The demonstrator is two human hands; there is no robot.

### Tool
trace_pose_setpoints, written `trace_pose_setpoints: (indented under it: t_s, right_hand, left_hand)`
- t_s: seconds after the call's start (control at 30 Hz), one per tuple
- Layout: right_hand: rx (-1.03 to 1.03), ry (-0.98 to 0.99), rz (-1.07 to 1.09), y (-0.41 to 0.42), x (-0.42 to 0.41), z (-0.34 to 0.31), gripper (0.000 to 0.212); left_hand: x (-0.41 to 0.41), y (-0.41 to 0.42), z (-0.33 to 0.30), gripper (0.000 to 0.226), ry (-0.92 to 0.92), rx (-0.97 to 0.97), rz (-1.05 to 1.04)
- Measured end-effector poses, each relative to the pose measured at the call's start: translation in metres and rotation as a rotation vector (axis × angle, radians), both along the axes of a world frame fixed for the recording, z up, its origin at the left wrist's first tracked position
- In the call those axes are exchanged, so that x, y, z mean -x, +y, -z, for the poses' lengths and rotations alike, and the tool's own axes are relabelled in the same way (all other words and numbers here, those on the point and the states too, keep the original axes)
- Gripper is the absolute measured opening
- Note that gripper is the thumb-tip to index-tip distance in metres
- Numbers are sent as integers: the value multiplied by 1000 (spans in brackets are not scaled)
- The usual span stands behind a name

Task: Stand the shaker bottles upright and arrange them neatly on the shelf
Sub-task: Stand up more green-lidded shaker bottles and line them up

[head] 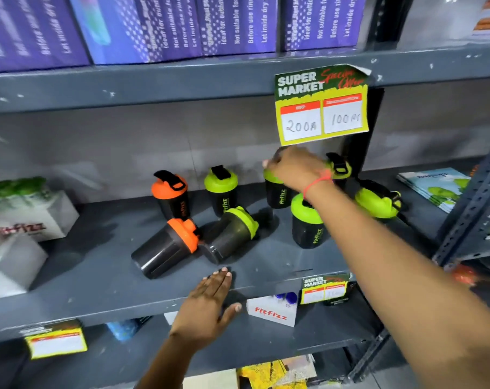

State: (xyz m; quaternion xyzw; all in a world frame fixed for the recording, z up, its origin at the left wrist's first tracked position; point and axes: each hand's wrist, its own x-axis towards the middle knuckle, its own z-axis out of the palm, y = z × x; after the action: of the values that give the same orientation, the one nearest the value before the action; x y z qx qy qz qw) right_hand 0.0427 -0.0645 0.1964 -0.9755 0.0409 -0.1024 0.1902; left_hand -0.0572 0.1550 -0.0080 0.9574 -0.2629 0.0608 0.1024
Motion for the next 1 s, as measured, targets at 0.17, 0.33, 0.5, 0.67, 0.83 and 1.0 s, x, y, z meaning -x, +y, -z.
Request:
trace_pose_setpoints:
  t_s: [0.17,0.33,0.5,0.67,0.83,1.0]
  right_hand:
    - [-624,275,42,75,-16,95,73]
    - [-1113,334,258,91,-41,145,97]
    - [-1083,234,368,88,-37,140,74]
    - [-576,-148,340,84,-9,118,66]
    - [-29,-233,39,86,25,123,69]
    - [56,-154,76,87,34,119,67]
  left_hand:
    - [-6,37,2,55,84,81,-86]
    - [-16,46,3,54,85,49,-66]
    - [-21,52,14,54,61,14,-63]
    - [-31,55,9,59,116,-19,0]
    - [-45,58,6,65,126,-45,53]
    - [-48,60,15,67,70,-40,61]
